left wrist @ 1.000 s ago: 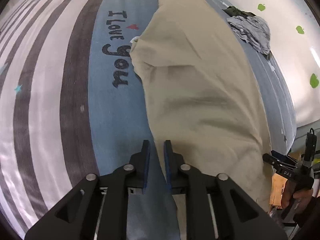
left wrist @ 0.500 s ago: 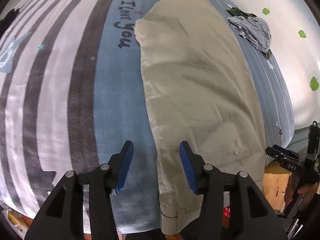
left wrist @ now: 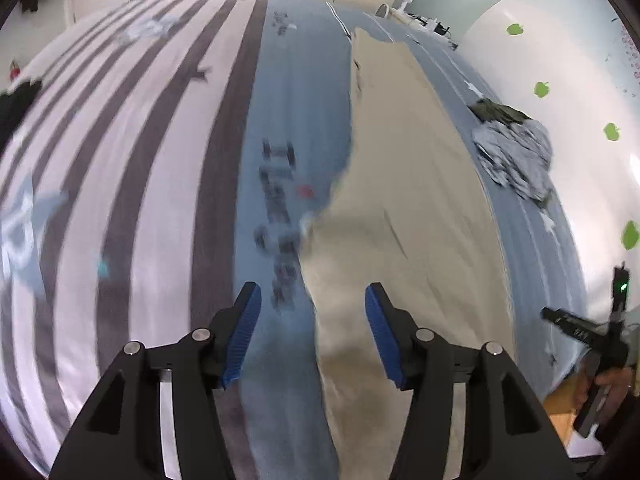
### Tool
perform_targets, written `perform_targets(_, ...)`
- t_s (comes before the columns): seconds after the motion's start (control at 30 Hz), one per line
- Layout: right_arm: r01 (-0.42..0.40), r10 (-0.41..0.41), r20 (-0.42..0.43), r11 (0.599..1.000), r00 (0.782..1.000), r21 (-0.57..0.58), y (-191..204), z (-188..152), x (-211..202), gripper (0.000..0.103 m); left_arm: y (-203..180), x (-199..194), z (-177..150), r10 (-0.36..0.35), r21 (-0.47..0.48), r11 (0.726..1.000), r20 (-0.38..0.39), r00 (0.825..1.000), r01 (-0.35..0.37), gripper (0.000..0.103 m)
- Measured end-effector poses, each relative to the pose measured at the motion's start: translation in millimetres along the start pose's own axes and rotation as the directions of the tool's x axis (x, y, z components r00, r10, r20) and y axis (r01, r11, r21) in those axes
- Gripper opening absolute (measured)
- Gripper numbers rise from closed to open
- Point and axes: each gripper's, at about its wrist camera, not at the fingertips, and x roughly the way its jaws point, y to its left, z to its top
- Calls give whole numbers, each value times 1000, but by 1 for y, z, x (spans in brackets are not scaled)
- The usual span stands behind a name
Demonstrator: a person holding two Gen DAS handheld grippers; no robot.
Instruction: Fold clothes
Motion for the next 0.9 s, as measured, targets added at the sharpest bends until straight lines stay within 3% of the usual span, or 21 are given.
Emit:
perform_targets(0.1,24,-23,39,1000,999,-5,30,50,13,65,0,17,40,-3,11,1000,27,1000,3,54)
perform_targets(0.23,52,-47,139,998,989,-31,105,109,-10,67,1,33,83,25,21,999,69,997,-26,55)
perform_targets(0.3,64,-53,183,996,982,-55,124,170,11,67,-3,44,105,50,16,999,96,994,-52,55)
perform_targets(0.4,50,-33,218,996,975,-73,127,237,41,67,-10,60,132,79,-22,997,118,990,-77,55)
perform_targets(0.5,42,-21,240,996,970,-83,126,274,61,67,-22,77,159,107,-72,993,168,980,-96,57)
perform_targets(0.63,31,-5,275,996,961,-89,123,315,82,67,-48,104,190,227,-35,974,160,961,-225,60)
perform_targets(0.67,34,-8,284,996,959,-88,122,326,88,67,-52,109,195,231,-36,973,162,959,-229,64)
perform_targets(0.73,36,-9,295,996,956,-86,118,343,96,67,-62,121,207,257,-48,966,158,953,-253,95)
perform_targets(0.8,31,-4,291,996,957,-88,113,359,106,67,-71,131,219,276,-38,961,158,948,-274,96)
perform_targets(0.9,20,8,270,995,963,-102,106,376,118,67,-93,135,239,259,40,960,256,931,-278,100)
